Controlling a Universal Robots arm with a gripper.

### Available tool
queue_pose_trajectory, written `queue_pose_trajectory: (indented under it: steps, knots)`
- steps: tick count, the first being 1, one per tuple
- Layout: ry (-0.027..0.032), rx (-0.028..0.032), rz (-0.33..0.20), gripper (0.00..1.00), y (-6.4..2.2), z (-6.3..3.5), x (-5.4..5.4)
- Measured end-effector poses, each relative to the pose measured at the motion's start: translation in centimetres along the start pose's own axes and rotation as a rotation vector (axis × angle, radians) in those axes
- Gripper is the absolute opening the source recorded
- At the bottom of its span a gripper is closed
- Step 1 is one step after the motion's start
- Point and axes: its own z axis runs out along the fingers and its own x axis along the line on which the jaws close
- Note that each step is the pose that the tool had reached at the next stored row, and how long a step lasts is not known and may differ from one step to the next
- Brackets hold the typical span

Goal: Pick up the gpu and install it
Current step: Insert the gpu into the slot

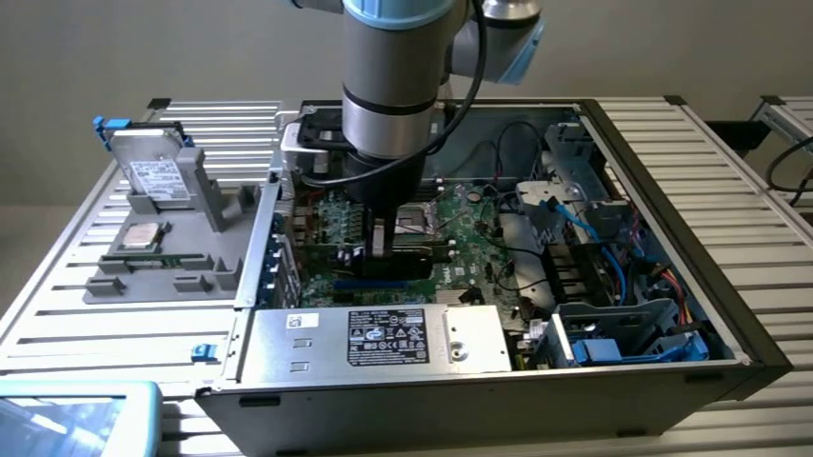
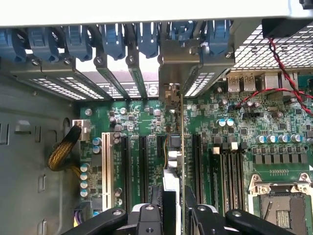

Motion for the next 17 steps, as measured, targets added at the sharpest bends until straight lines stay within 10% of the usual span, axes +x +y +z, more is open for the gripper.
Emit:
queue_pose_trajectory:
  steps: [17]
  knots:
    - [0.0003,-0.0005,0.000,0.28,0.13,0.16,-0.38]
